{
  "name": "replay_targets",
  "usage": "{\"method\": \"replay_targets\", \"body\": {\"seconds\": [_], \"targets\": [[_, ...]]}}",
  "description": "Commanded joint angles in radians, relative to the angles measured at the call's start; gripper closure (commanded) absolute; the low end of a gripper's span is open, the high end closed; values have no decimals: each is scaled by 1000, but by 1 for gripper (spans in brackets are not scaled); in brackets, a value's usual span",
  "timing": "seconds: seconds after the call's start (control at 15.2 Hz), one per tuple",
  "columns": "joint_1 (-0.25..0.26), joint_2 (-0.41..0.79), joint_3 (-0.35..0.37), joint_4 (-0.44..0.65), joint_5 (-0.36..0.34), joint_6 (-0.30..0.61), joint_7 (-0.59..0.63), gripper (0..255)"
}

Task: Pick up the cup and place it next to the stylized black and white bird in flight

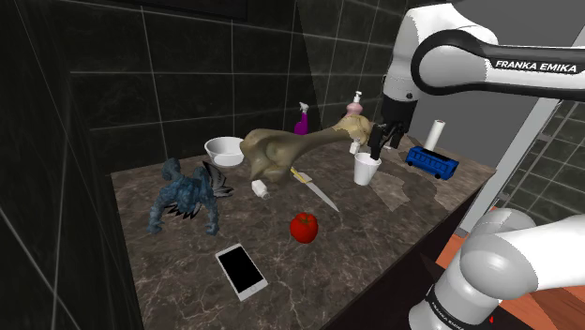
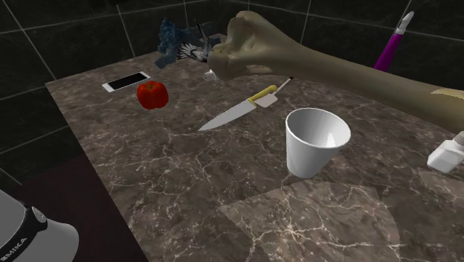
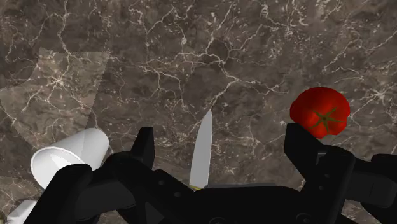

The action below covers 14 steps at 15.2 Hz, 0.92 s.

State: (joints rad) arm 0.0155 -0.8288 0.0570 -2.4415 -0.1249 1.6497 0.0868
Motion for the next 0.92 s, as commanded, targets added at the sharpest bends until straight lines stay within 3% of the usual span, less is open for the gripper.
{"method": "replay_targets", "body": {"seconds": [0.0, 0.86], "targets": [[0, 0, 0, 0, 0, 0, 0, 0], [-90, 325, -186, -11, -137, 377, -151, 0]]}}
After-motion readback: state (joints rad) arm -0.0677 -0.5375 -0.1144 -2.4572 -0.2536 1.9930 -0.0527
